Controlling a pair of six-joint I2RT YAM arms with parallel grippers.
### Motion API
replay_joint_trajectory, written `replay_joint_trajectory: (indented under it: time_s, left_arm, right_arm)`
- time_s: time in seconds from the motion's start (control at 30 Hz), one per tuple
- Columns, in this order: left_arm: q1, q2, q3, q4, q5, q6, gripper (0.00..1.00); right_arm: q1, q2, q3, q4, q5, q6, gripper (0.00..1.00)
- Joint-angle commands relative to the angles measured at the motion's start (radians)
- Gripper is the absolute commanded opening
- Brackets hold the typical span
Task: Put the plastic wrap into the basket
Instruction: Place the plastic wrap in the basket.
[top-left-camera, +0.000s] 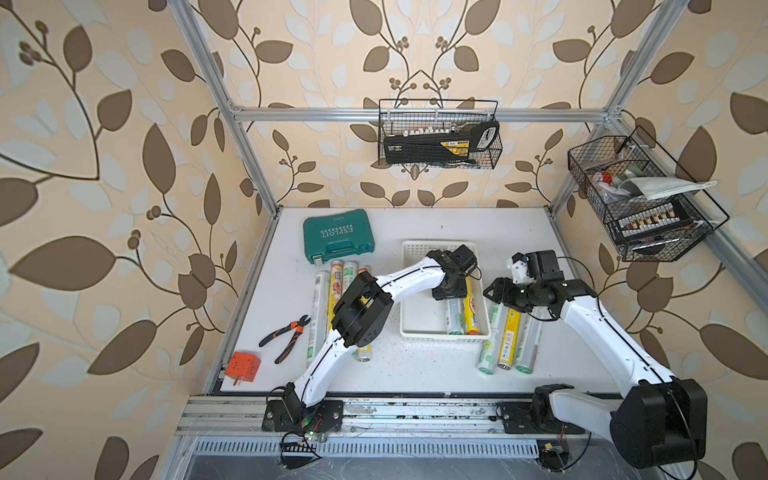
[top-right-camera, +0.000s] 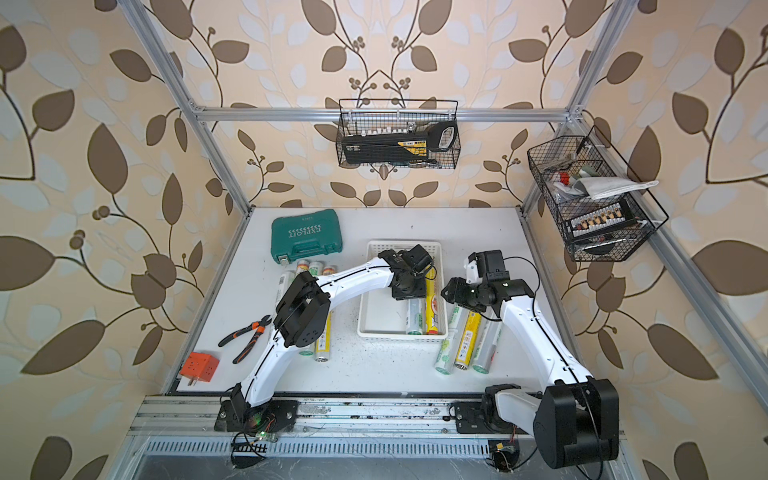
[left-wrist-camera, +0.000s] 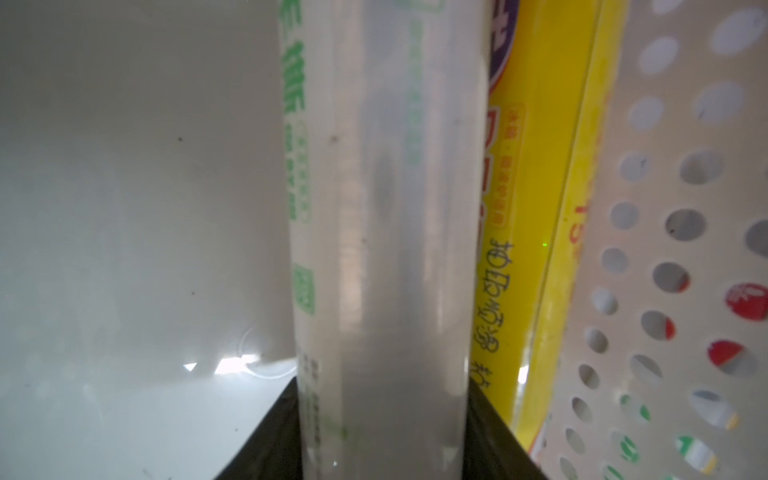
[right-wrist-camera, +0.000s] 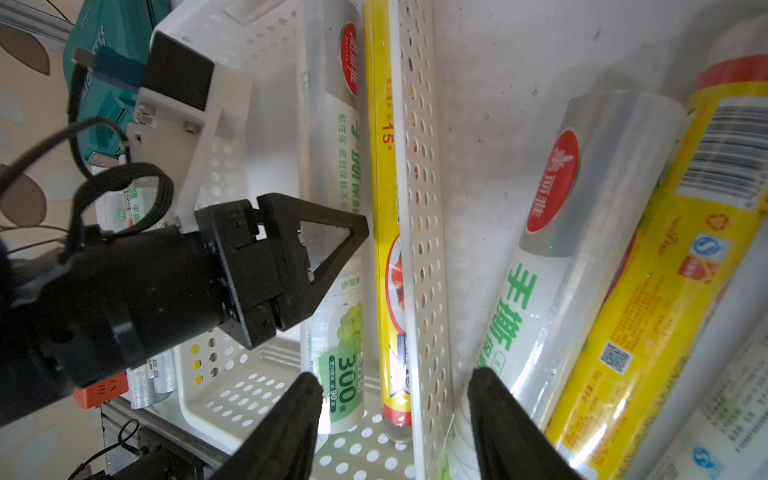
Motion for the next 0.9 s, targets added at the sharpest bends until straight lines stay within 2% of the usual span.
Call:
replay_joint_trajectory:
  time_s: [0.0,0.37,0.53,0.87]
  left_arm:
    - [-0.004,-0.047,0.001,0.060,0.021,-0.002,0.53]
    - [-0.003,-0.082,-0.020,0.065,0.009,-0.037,0.64]
    - [-0.004,-0.111,-0.034,0.065,0.003,-0.035,0.65]
    - [-0.006,-0.213,-0.101,0.082,0.024,-0.016,0.69]
  right_arm:
    - [-0.004,0.007,-0.019,0.013,-0.015,0.011,0.60]
    - [-0.004,0.001,-0.017,0.007,-0.011,0.013,0.60]
    - [-0.004,-0.006,-0.011,-0.005,-0.010,0.017,0.60]
    - [-0.003,-0.044,0.060,-0.137,0.023,0.038,0.60]
